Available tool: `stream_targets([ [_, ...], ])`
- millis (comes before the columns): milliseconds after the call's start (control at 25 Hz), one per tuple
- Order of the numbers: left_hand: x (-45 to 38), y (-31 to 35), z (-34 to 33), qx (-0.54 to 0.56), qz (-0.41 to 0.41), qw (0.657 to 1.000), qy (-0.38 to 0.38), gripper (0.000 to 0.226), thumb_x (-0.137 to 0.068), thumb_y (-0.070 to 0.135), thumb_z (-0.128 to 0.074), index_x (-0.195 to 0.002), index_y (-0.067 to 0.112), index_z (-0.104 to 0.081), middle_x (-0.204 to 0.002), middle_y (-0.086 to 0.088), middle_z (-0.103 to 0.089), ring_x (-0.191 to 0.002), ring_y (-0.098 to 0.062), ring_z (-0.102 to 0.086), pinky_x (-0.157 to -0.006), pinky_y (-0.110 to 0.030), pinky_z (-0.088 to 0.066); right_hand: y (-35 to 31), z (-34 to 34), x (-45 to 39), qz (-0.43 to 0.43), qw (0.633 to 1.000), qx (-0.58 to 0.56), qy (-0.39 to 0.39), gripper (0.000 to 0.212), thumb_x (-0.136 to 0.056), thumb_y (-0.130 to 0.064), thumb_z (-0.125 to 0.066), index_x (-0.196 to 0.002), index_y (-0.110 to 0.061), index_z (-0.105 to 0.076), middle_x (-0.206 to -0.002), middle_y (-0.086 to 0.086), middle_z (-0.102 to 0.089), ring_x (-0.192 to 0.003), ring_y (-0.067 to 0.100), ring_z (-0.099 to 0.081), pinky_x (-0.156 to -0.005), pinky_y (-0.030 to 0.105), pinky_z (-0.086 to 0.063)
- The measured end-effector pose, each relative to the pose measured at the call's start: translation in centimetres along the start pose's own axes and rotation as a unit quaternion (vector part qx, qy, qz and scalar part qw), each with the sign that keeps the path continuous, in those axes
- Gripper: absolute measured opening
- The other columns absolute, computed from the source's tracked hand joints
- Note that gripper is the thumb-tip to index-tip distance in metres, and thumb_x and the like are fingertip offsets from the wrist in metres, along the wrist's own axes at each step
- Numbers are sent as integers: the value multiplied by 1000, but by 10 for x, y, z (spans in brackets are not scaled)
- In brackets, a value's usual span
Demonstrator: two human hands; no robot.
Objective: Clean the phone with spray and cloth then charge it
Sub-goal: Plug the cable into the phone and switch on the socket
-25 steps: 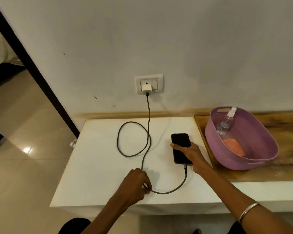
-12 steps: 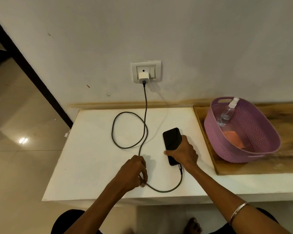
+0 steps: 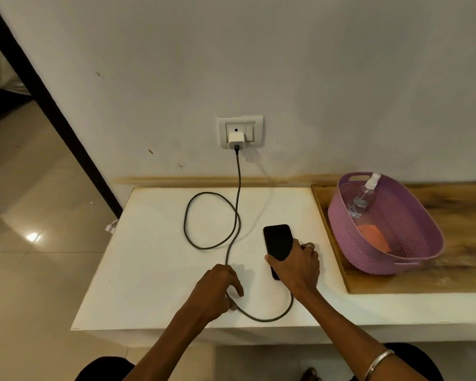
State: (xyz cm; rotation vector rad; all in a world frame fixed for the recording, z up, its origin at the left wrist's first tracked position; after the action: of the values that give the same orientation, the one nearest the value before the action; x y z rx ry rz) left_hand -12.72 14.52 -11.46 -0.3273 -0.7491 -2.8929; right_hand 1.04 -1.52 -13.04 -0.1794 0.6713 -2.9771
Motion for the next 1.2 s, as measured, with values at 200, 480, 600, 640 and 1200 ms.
stream_targets([
  [200,-7,8,18,52,22,995,88,15,-92,24,-66,-102,30,-76,-115,10,-63,-113,-9,-54,-86,-18,-39,-1,-1,2,4,999,30,-9,86,-72,-68,-63,-133,-11,-43,-132,16,-48,-119,30,-49,-92,38,-52],
  [480,-15,15,54,63,52,958,275,22,-95,12,-57,-105,24,-73,-101,8,-69,-104,-14,-58,-81,-25,-48,-7,29,-31,34,999,-8,-11,66,-86,-46,-61,-141,-19,-39,-140,14,-46,-126,31,-49,-98,42,-47],
  [600,-17,15,67,44,43,946,318,24,-92,6,-60,-106,19,-74,-102,6,-69,-100,-17,-60,-76,-28,-51,-31,44,-50,76,996,-38,-14,62,-90,-29,-61,-145,-20,-35,-137,12,-51,-122,28,-53,-97,40,-49],
  [640,-18,15,71,44,42,942,330,25,-91,3,-60,-106,18,-74,-102,6,-69,-99,-18,-60,-76,-30,-52,-43,50,-57,100,994,-41,-15,64,-90,-25,-60,-147,-21,-32,-134,12,-52,-119,28,-55,-96,39,-50],
  [1200,-75,-4,121,74,27,943,322,45,-106,24,-36,-148,10,-43,-152,-8,-46,-143,-22,-38,-117,-27,-26,-188,70,-132,334,923,177,78,83,-82,-6,-56,-152,-20,-14,-136,18,-44,-98,34,-55,-80,40,-50],
])
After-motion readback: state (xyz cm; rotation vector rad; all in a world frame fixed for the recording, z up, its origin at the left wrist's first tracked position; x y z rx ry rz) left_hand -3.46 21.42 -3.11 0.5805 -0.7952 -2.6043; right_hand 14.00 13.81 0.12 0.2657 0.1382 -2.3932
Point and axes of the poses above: each hand's wrist, its own x-axis away from the middle knuckle, its own z-axis out of the back of the hand, y = z × x, the point moved 7 cm from there along -x, towards the middle knuckle
